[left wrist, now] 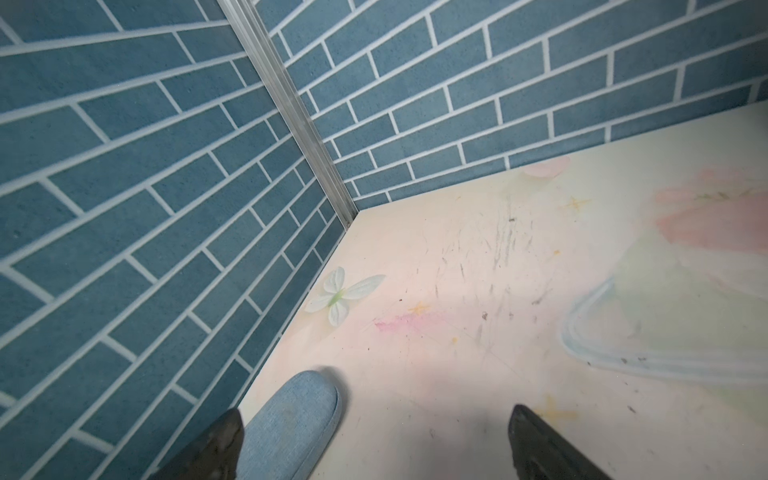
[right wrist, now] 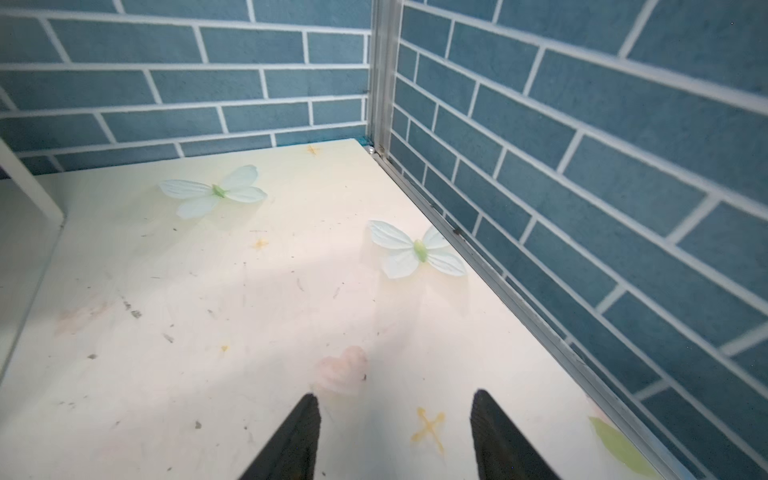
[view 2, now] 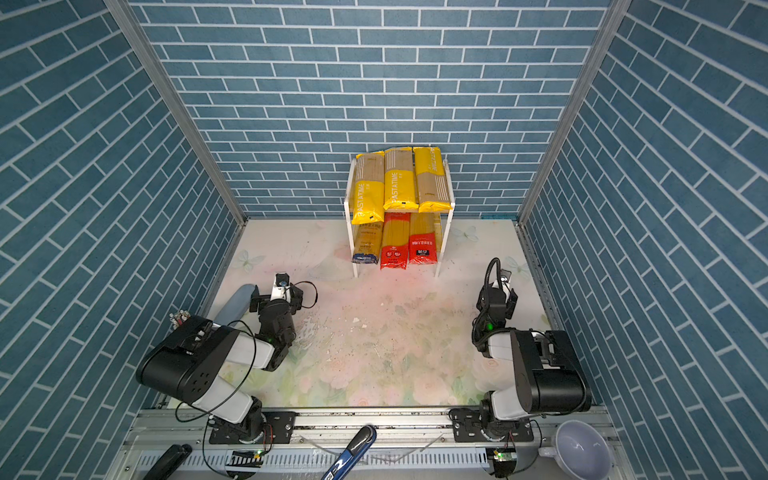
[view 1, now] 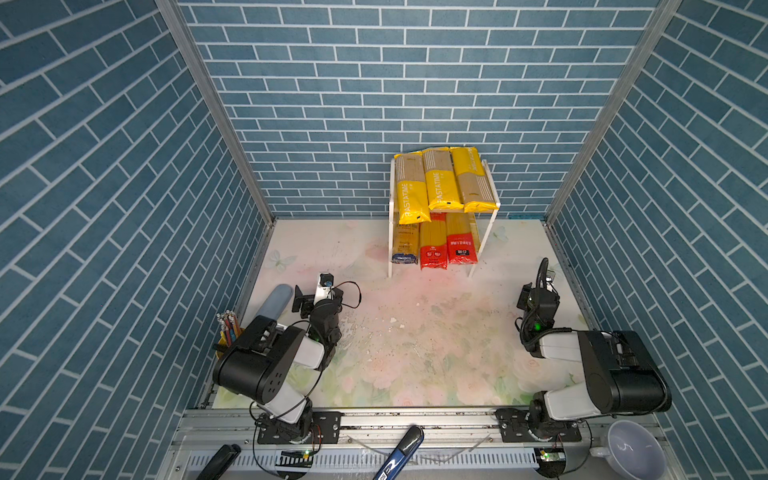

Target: Place and organize the pasta boxes and bags onto the shelf

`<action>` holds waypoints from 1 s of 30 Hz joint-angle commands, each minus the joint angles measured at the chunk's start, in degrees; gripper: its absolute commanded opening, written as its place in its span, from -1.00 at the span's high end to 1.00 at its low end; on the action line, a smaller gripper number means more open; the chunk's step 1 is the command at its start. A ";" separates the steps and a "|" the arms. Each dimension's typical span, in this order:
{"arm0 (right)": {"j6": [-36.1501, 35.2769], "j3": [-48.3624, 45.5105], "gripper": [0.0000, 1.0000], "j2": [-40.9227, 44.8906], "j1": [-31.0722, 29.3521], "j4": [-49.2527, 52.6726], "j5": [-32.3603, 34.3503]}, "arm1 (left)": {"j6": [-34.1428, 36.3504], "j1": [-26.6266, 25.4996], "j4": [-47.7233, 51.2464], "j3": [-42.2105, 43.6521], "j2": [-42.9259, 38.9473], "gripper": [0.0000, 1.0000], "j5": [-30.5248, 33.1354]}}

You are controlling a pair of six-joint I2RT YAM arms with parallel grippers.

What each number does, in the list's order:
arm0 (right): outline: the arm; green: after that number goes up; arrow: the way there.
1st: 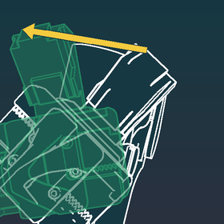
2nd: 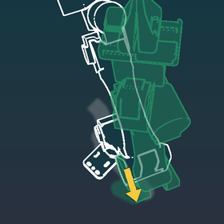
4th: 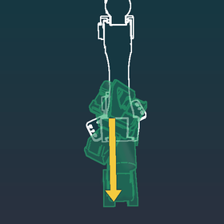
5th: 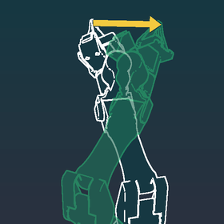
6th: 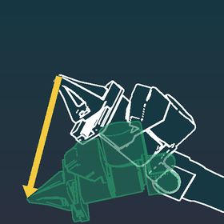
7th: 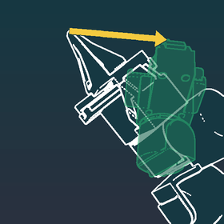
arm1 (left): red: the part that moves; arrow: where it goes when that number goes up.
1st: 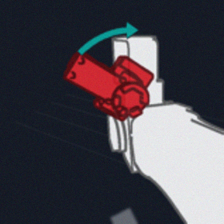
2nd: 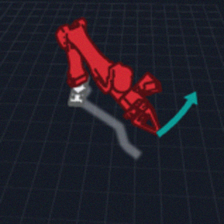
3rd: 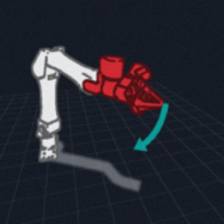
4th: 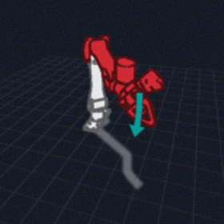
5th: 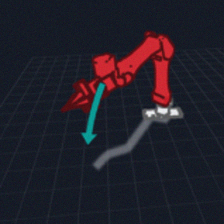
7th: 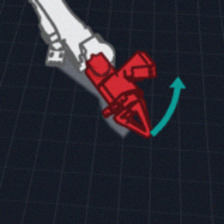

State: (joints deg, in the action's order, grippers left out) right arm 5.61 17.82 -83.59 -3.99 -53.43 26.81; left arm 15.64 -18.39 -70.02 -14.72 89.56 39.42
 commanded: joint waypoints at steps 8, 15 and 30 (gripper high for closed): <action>-2.11 -1.91 -0.38 -5.21 2.67 -10.77 -10.61 | -7.00 7.15 14.21 -4.65 -4.28 -0.99 -12.86; -0.89 2.13 -0.98 -5.06 3.99 -2.22 -11.20 | -11.64 11.43 14.67 -4.31 -2.39 -0.99 -19.00; -0.68 3.34 -0.99 -4.74 4.01 0.82 -11.17 | -12.02 12.15 15.22 -5.43 -1.31 -0.99 -18.94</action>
State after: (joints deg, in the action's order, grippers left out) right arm 5.13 19.31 -88.14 -0.21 -52.47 16.05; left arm 4.25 -6.66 -55.53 -19.35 88.14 21.08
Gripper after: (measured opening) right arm 0.993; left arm 0.996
